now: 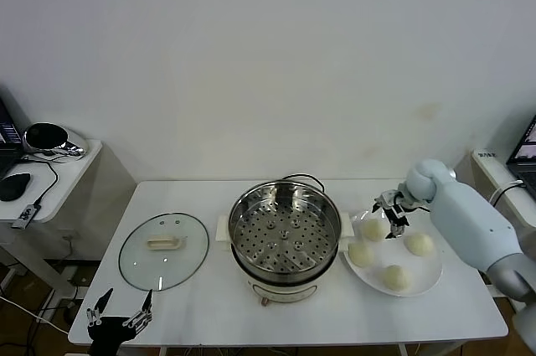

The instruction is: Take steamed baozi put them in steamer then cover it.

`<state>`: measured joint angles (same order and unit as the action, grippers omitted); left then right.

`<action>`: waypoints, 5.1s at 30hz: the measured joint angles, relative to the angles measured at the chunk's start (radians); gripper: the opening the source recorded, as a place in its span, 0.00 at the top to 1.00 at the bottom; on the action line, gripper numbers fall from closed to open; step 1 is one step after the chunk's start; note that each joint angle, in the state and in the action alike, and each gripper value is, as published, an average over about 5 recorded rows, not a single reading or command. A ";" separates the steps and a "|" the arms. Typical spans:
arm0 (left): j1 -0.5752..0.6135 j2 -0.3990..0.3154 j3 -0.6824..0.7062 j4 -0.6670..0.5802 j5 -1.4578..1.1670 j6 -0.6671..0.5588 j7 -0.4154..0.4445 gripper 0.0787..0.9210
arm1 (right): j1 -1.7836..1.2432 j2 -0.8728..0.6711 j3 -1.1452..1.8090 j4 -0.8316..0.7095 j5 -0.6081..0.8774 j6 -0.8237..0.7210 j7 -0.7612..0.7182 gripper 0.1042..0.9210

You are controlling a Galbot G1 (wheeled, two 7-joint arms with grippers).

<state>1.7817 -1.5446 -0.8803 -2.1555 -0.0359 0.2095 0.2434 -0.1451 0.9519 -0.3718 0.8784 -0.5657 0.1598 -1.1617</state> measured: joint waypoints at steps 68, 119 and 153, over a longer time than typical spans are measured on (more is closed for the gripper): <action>-0.017 -0.009 0.027 -0.022 0.009 -0.004 -0.043 0.12 | 0.575 0.082 -0.397 0.120 0.597 0.212 -0.176 0.37; -0.012 -0.046 0.042 -0.003 0.008 -0.004 -0.049 0.12 | 0.405 0.424 -0.437 -0.020 0.151 0.663 -0.106 0.37; -0.022 -0.014 0.042 -0.012 -0.010 0.034 -0.024 0.12 | 0.558 0.061 -0.508 0.396 0.493 0.036 -0.046 0.12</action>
<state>1.7596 -1.5589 -0.8382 -2.1674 -0.0462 0.2433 0.2195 0.4131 1.0126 -0.8795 1.2747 -0.0727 0.1960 -1.2075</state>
